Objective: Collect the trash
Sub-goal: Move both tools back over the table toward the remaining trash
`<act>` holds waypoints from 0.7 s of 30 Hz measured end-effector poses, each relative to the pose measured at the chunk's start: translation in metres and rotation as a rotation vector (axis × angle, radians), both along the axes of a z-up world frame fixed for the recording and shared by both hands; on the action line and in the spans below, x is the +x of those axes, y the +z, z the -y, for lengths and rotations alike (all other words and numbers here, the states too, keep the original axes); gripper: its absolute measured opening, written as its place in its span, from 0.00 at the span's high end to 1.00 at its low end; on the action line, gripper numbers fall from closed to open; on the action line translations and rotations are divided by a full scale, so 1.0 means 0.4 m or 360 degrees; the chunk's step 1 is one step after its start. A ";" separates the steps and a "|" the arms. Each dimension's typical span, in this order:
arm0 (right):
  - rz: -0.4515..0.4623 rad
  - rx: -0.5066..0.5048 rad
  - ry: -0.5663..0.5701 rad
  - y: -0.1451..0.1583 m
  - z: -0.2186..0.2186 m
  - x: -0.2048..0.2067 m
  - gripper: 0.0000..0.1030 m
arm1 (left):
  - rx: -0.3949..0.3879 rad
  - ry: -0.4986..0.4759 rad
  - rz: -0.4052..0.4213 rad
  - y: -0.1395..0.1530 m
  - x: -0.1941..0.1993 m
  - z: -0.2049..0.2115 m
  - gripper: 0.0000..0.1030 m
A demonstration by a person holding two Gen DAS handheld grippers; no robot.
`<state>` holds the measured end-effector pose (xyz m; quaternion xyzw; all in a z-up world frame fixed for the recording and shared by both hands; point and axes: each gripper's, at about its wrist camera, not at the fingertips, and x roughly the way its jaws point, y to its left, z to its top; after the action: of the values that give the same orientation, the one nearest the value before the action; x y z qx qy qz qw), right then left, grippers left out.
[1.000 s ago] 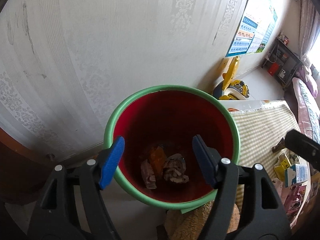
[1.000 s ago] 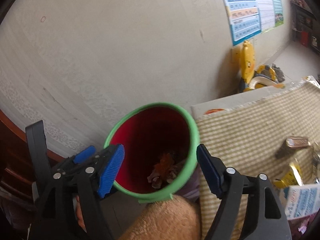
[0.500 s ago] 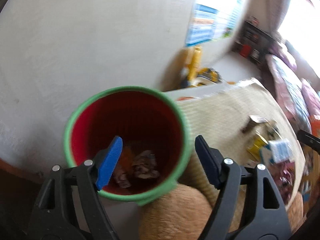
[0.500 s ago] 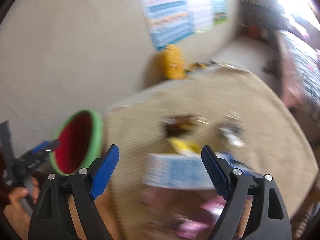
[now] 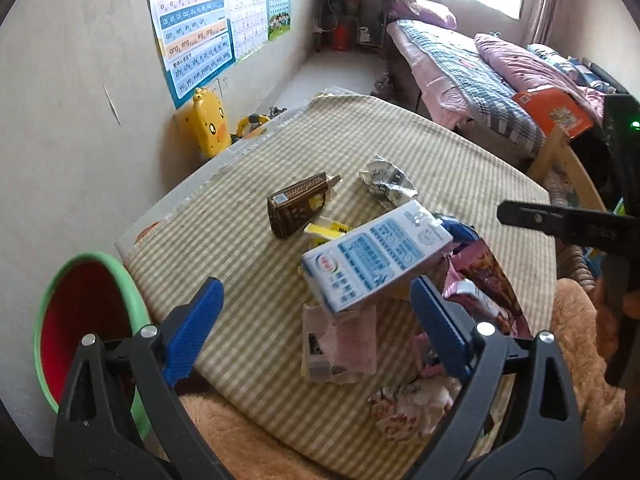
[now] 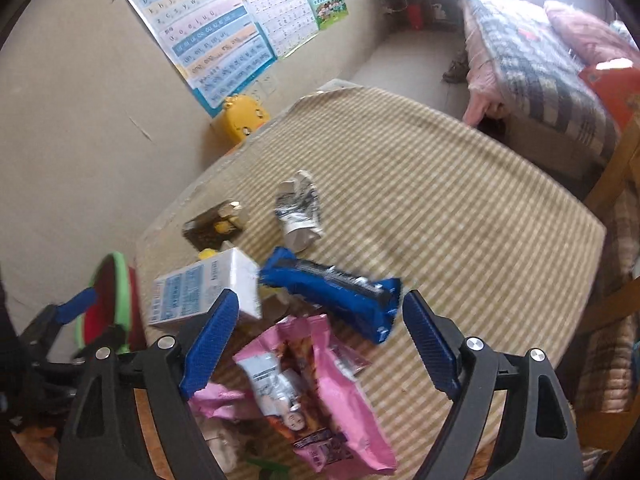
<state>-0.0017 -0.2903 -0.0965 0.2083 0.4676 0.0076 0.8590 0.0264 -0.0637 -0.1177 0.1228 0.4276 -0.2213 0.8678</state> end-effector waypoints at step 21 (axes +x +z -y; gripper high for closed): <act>-0.0248 -0.0992 0.1627 -0.095 -0.393 0.226 0.10 | -0.0219 0.0622 -0.0169 0.003 0.053 -0.223 0.10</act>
<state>0.0889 -0.1332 -0.1344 -0.3045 0.5501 0.2668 0.7304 0.0475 0.0255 -0.1166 -0.0339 0.4722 -0.0837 0.8768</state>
